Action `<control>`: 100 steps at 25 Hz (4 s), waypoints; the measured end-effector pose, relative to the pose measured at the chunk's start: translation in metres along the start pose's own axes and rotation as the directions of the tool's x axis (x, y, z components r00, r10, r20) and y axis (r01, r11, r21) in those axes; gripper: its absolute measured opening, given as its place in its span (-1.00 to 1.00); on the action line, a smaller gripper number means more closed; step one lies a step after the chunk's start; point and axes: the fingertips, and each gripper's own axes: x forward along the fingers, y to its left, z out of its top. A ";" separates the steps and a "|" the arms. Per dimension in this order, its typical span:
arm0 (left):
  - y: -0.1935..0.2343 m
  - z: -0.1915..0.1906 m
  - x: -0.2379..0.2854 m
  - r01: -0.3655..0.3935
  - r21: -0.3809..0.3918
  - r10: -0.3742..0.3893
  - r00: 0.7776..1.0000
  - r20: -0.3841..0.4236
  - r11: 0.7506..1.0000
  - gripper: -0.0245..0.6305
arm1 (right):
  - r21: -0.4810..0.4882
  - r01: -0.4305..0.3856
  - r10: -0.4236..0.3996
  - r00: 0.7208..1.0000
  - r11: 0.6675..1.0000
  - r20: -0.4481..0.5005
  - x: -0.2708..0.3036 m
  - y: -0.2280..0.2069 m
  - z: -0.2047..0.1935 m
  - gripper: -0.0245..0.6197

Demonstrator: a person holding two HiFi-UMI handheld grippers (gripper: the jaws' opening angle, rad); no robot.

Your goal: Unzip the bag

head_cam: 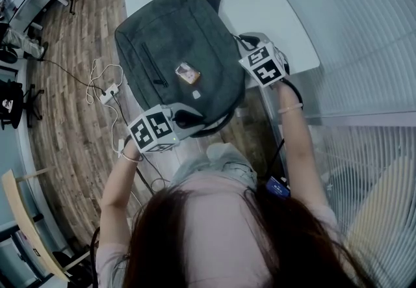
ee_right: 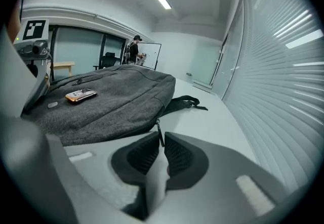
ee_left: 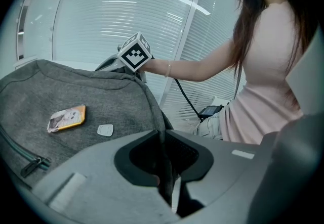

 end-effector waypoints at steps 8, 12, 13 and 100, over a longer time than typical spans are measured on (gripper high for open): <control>-0.001 0.001 -0.002 -0.018 0.006 0.018 1.000 0.008 1.000 -0.75 | 0.081 0.025 -0.026 1.000 0.996 0.016 -0.016 0.003 -0.001 -0.77; 0.001 0.002 -0.002 -0.035 0.015 0.035 0.999 0.016 0.999 -0.74 | 0.117 0.046 -0.050 0.998 0.992 0.027 -0.022 0.003 -0.002 -0.77; 0.001 0.003 -0.003 -0.040 0.017 0.040 0.999 0.017 0.999 -0.74 | 0.128 0.049 -0.053 0.998 0.991 0.032 -0.024 0.004 -0.001 -0.76; -0.122 0.001 -0.202 -0.639 -0.366 0.723 0.479 0.497 0.676 -0.89 | 0.234 0.194 -0.277 0.874 0.952 0.399 -0.260 0.249 0.102 -0.91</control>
